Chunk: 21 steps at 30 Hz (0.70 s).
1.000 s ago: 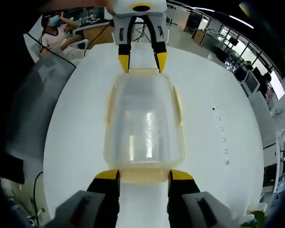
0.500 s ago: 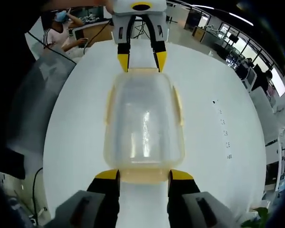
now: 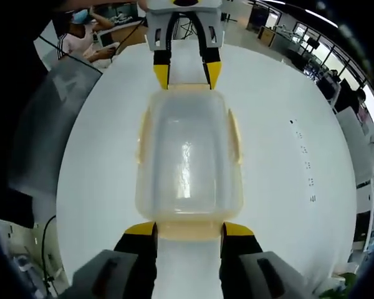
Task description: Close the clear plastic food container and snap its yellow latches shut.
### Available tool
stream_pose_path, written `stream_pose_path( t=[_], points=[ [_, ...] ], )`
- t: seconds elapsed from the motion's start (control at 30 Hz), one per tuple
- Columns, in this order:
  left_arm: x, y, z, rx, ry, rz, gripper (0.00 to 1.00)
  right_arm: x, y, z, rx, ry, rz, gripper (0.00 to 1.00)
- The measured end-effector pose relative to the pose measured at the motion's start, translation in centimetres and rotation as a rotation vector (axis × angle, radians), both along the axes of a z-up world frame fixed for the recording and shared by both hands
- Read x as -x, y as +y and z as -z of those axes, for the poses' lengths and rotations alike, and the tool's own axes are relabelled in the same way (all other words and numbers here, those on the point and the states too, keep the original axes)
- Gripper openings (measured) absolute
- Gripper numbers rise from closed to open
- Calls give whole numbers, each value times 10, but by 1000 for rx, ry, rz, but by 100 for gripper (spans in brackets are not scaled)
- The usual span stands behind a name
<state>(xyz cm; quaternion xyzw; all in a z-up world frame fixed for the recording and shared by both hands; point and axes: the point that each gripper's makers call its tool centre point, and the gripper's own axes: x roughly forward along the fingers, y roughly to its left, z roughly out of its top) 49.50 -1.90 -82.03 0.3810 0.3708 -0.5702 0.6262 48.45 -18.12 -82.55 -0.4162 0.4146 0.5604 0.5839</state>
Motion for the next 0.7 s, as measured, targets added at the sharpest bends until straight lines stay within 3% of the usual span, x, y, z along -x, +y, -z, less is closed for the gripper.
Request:
stream_pose_path(
  t=[0.17, 0.43, 0.7],
  points=[
    [1, 0, 3, 21, 15, -12, 36, 0, -1, 6, 41, -10, -34, 37],
    [0, -1, -3, 32, 14, 7, 36, 0, -2, 3, 34, 1, -21, 37],
    [1, -1, 3, 29, 28, 2, 36, 1, -2, 5, 46, 7, -21, 37]
  ],
)
